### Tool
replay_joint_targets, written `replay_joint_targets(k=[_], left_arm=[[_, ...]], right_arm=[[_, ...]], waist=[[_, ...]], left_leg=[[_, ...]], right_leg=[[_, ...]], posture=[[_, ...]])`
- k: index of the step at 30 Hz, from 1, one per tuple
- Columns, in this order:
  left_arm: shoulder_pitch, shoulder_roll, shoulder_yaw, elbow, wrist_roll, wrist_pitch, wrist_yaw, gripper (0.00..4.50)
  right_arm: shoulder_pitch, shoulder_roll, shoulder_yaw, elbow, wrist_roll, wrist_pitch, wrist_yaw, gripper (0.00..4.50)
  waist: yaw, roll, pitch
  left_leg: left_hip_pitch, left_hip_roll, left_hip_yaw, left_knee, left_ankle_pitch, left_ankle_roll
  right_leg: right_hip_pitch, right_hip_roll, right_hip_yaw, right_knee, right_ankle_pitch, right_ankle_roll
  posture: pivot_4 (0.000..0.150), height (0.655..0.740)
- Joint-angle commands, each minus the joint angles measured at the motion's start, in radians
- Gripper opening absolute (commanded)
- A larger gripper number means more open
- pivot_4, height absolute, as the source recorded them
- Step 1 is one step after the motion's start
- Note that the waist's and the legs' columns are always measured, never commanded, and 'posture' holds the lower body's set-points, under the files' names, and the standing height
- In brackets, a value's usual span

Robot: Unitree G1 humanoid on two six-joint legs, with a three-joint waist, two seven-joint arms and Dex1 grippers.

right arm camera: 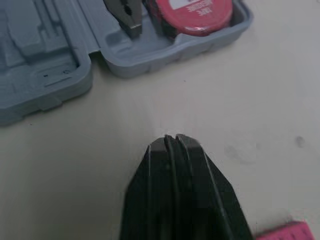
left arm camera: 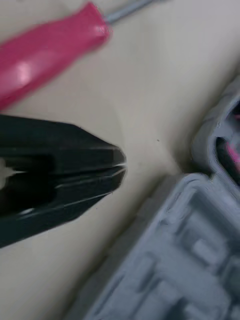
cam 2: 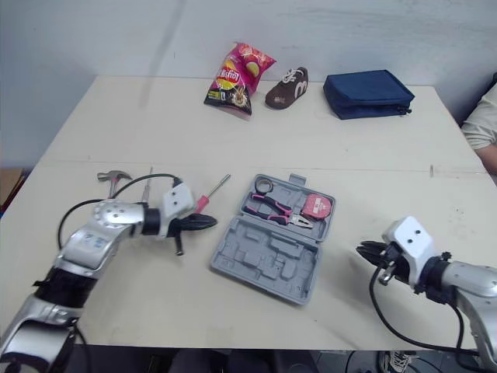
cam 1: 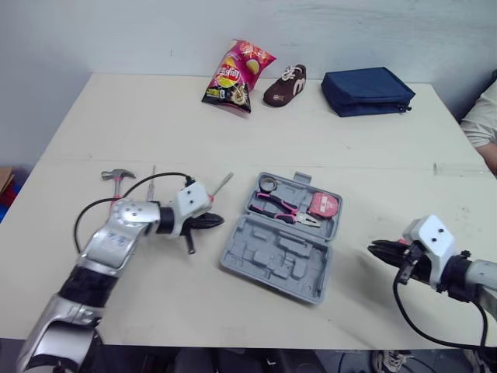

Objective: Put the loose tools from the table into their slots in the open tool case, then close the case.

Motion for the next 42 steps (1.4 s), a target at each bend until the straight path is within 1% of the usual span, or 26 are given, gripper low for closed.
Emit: replay_joint_targets(k=[1,2,4,6,14,18,22,26,31,34,37,39,40,41,42], left_arm=[[-0.078,-0.070,-0.055,0.091,0.090,-0.035,0.064,0.00],[-0.092,-0.086,-0.065,0.115,0.109,-0.045,0.075,0.00],[-0.096,-0.121,-0.058,0.106,0.080,-0.023,0.053,0.00],[-0.093,-0.133,-0.050,0.092,0.065,-0.006,0.035,0.00],[-0.028,-0.081,-0.064,-0.014,0.049,0.029,-0.060,0.00],[0.032,-0.064,-0.075,-0.152,0.016,0.102,-0.091,0.00],[0.068,-0.039,-0.077,-0.218,0.023,0.141,-0.091,0.00],[0.087,-0.042,-0.073,-0.210,0.051,0.159,-0.047,0.00],[0.117,-0.034,-0.042,-0.240,0.021,0.215,-0.034,0.00],[0.147,-0.023,0.010,-0.275,-0.017,0.239,-0.029,0.00],[0.199,0.017,0.084,-0.335,-0.056,0.262,-0.027,0.00],[0.271,0.054,0.198,-0.411,-0.127,0.307,-0.030,0.00],[0.320,0.071,0.287,-0.456,-0.184,0.348,-0.035,0.00],[0.379,0.086,0.394,-0.499,-0.249,0.383,-0.049,0.24],[0.438,0.099,0.494,-0.533,-0.305,0.410,-0.064,0.49]], right_arm=[[-0.018,0.017,0.074,-0.024,-0.051,-0.034,-0.024,0.05],[-0.019,0.019,0.093,-0.023,-0.060,-0.043,-0.024,0.05],[-0.037,0.037,0.121,-0.014,-0.075,-0.046,-0.045,0.05],[-0.054,0.053,0.136,-0.010,-0.083,-0.045,-0.061,0.05],[-0.158,0.105,0.222,0.007,-0.094,-0.014,-0.082,0.05],[-0.208,0.094,0.238,0.029,-0.078,-0.004,-0.038,0.05],[-0.220,0.065,0.239,0.041,-0.068,-0.006,0.020,0.05],[-0.231,0.054,0.244,0.061,-0.080,-0.011,0.048,0.05],[-0.237,0.046,0.242,0.074,-0.093,-0.008,0.061,0.05],[-0.227,0.030,0.217,0.075,-0.092,-0.014,0.073,0.05],[-0.195,-0.008,0.157,0.062,-0.083,-0.018,0.087,0.05],[-0.154,-0.030,0.058,0.055,-0.046,-0.012,0.102,0.05],[-0.131,-0.040,-0.010,0.051,-0.013,0.005,0.117,0.33],[-0.103,-0.052,-0.085,0.052,0.025,0.032,0.137,0.67],[-0.075,-0.063,-0.151,0.053,0.058,0.053,0.162,0.89]], waist=[[0.001,0.000,0.000],[0.001,0.000,0.000],[-0.003,0.000,0.000],[-0.003,0.001,0.000],[-0.002,0.001,-0.001],[-0.004,0.001,-0.001],[-0.002,0.001,-0.001],[-0.001,0.001,-0.001],[-0.003,0.001,-0.001],[-0.005,0.001,-0.001],[-0.005,0.001,-0.001],[-0.005,0.001,-0.001],[-0.005,0.002,-0.001],[-0.006,0.002,-0.001],[-0.006,0.002,-0.001]], left_leg=[[0.000,0.000,0.000,0.000,0.000,0.000],[0.000,0.000,0.000,0.001,0.000,0.000],[0.000,0.000,0.000,0.000,0.000,0.000],[0.000,0.001,0.001,0.000,0.000,0.000],[0.001,0.001,0.001,0.003,0.000,-0.001],[0.001,0.001,0.001,0.003,0.000,-0.001],[0.001,0.002,0.000,0.004,0.000,-0.001],[0.001,0.001,0.000,0.004,0.000,-0.001],[0.001,0.001,0.000,0.004,0.000,-0.001],[0.001,0.002,0.000,0.004,0.000,-0.001],[0.001,0.002,0.000,0.004,0.000,-0.001],[0.001,0.002,-0.001,0.004,0.000,-0.001],[0.000,0.002,-0.001,0.003,0.000,-0.001],[0.000,0.002,-0.001,0.003,0.000,-0.001],[0.000,0.002,-0.001,0.003,0.000,-0.001]], right_leg=[[0.000,0.000,0.000,0.000,0.000,0.000],[0.000,0.000,0.000,0.001,0.000,0.000],[0.000,0.000,0.000,0.002,0.000,0.000],[-0.001,0.000,0.000,0.003,0.000,0.000],[-0.002,0.000,0.001,0.009,-0.001,-0.002],[-0.002,0.000,0.001,0.009,-0.001,-0.002],[-0.002,0.000,0.000,0.009,-0.001,-0.002],[-0.001,0.000,0.000,0.009,-0.001,-0.002],[-0.001,0.000,0.000,0.009,-0.001,-0.002],[-0.002,0.001,0.000,0.009,-0.001,-0.002],[-0.002,0.001,0.000,0.009,-0.001,-0.002],[-0.002,0.000,0.000,0.009,-0.001,-0.002],[-0.002,0.000,0.000,0.009,-0.001,-0.002],[-0.002,0.000,0.000,0.008,-0.001,-0.002],[-0.002,0.000,0.000,0.008,-0.001,-0.002]], posture=[[0.150,0.7400],[0.150,0.7400],[0.150,0.7400],[0.150,0.7400],[0.150,0.7400],[0.150,0.7400],[0.150,0.7400],[0.150,0.7400],[0.150,0.7400],[0.150,0.7400],[0.150,0.7400],[0.150,0.7400],[0.150,0.7400],[0.150,0.7400],[0.150,0.7400]])
